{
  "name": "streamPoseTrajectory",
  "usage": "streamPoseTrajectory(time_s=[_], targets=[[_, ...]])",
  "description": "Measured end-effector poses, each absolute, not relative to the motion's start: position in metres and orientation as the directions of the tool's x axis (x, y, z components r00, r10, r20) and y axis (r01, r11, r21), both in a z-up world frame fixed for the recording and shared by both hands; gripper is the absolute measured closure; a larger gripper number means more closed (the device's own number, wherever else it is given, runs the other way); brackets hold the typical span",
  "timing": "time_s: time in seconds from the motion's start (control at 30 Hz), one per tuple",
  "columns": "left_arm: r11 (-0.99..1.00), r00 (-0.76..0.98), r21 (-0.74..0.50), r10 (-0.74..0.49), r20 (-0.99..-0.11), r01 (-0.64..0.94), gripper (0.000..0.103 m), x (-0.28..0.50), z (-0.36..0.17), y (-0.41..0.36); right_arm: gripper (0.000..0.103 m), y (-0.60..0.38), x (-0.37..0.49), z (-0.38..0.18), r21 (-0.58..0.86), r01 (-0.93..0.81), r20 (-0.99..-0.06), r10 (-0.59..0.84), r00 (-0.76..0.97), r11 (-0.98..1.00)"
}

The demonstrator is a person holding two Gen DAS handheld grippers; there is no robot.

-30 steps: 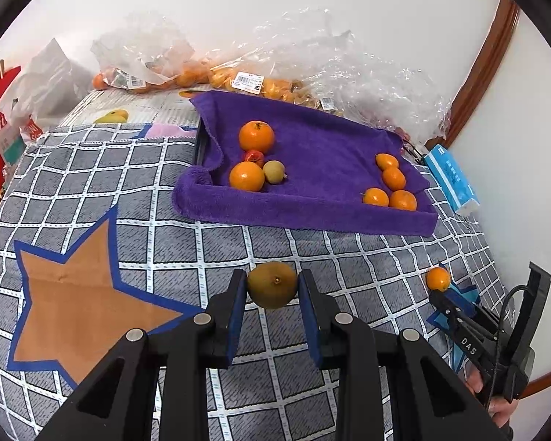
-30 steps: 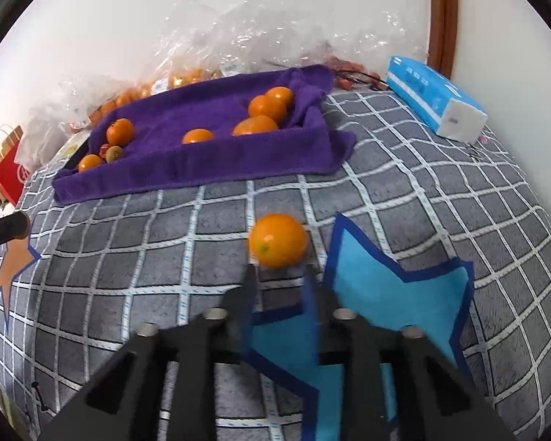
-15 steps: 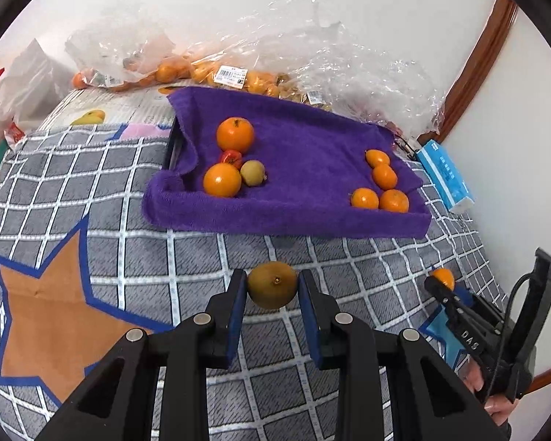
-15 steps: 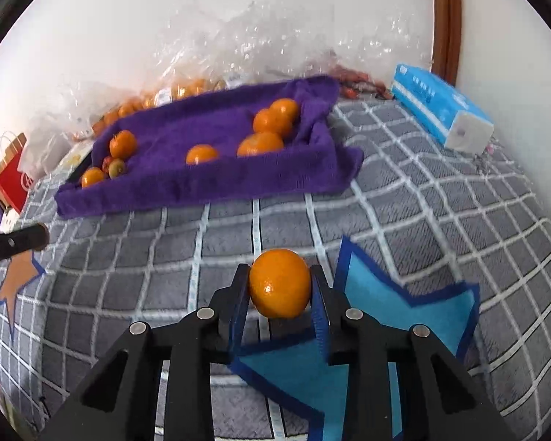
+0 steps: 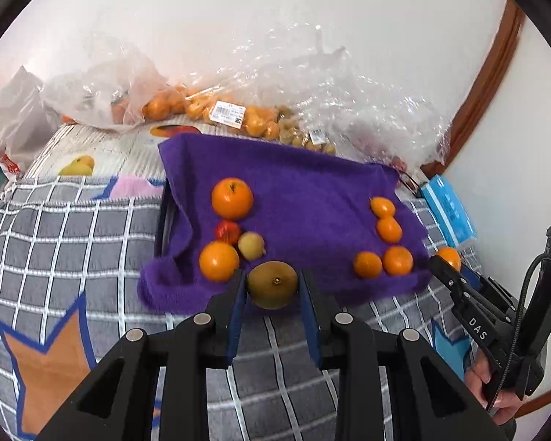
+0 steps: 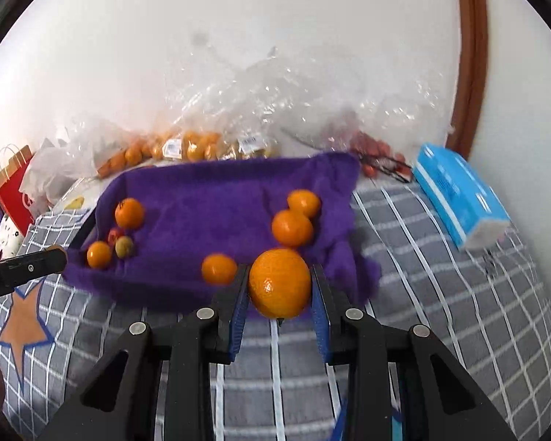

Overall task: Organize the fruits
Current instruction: 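Carry the orange and small pear in both grippers over the towel, then lower the orange and pear onto the towel and open both grippers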

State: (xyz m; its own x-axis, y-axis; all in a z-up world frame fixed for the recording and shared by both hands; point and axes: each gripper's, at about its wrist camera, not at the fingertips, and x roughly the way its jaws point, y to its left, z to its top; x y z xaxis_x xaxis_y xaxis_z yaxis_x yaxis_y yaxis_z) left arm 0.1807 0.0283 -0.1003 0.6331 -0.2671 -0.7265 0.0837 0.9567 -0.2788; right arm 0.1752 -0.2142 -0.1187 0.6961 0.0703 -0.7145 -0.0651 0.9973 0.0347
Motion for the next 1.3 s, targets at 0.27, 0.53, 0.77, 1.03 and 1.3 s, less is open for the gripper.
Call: streamPoseTrajectory(time_s=[0.27,0.53,0.77,1.03,1.3], targets=[[0.959,0.635,-0.279,-0.250,-0.731,0.057,0.076,0.207,-0.105,0.041,0.071,-0.197,0.227,-0.134,0.057,-0.101,-0.733,0.110,0.671,0.993],[0.955,0.608,-0.291,-0.269,-0.747,0.065,0.076,0.224,-0.121,0.043,0.071,-0.186,0.252,-0.164,0.047,-0.100,-0.774,0.100,0.625,0.994],[0.941,0.577,-0.327,-0.318,-0.752,0.093,0.076,0.238,-0.130,0.035,0.071,-0.183,0.253,-0.176,0.042,-0.126,-0.781,0.111,0.615,0.991],[0.945,0.570,-0.306,-0.317,-0.758,0.118,0.076,0.255,-0.129,0.008,0.070,-0.193,0.244,-0.171,0.089,-0.129,-0.763,0.151,0.629,0.988],[0.963,0.579,-0.232,-0.269,-0.770,0.138,0.076,0.268,-0.128,-0.022,0.063,-0.209,0.235,-0.159,0.105,-0.091,-0.728,0.139,0.671,0.990]])
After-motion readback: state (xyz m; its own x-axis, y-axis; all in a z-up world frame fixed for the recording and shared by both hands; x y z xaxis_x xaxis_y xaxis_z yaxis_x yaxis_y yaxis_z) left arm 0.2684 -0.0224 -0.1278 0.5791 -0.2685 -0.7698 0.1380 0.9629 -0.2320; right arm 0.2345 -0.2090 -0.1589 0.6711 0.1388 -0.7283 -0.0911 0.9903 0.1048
